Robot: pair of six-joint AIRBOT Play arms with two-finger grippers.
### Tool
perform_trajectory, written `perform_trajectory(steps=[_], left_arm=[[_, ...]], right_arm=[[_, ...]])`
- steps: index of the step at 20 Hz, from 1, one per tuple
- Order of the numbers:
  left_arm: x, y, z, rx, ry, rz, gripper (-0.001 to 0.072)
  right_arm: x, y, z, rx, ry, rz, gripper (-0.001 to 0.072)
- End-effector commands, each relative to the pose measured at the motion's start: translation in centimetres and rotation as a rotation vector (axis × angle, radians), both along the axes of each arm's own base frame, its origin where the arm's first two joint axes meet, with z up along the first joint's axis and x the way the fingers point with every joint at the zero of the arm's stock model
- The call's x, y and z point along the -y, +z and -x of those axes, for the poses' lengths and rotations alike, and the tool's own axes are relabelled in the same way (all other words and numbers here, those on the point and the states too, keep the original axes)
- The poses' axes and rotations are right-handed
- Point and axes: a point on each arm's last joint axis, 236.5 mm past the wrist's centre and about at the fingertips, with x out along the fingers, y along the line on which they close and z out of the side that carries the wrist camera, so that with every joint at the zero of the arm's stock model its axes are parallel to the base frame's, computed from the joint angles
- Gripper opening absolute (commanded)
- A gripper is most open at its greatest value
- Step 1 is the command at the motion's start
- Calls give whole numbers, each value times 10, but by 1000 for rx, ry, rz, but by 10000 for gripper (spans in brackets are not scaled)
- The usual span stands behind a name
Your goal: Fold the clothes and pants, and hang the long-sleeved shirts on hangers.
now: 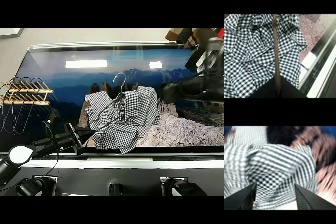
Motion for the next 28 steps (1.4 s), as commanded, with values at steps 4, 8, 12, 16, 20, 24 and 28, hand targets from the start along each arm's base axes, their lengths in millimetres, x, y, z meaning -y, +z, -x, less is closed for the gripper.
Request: perform_trajectory(steps=[4, 8, 12, 16, 20, 24, 28], left_arm=[[0, 0, 1, -2, -3, -1, 14], [0, 0, 1, -2, -3, -1, 14], [1, -1, 2, -5, -8, -2, 15], [1, -2, 3, -8, -15, -4, 15], [3, -3, 8, -17, -33, -7, 15], [3, -3, 8, -17, -33, -7, 15], [3, -3, 8, -17, -33, -7, 15]], right_arm=[[-54, -37, -7, 196, 623, 271, 556], [-67, -33, -19, 258, 631, 250, 557], [-79, -40, -23, 257, 669, 215, 558], [-81, -56, -30, 229, 693, 220, 564], [-90, -66, -30, 202, 721, 182, 565], [-100, -74, -31, 176, 740, 128, 565], [-102, -91, -20, 96, 785, 112, 559]])
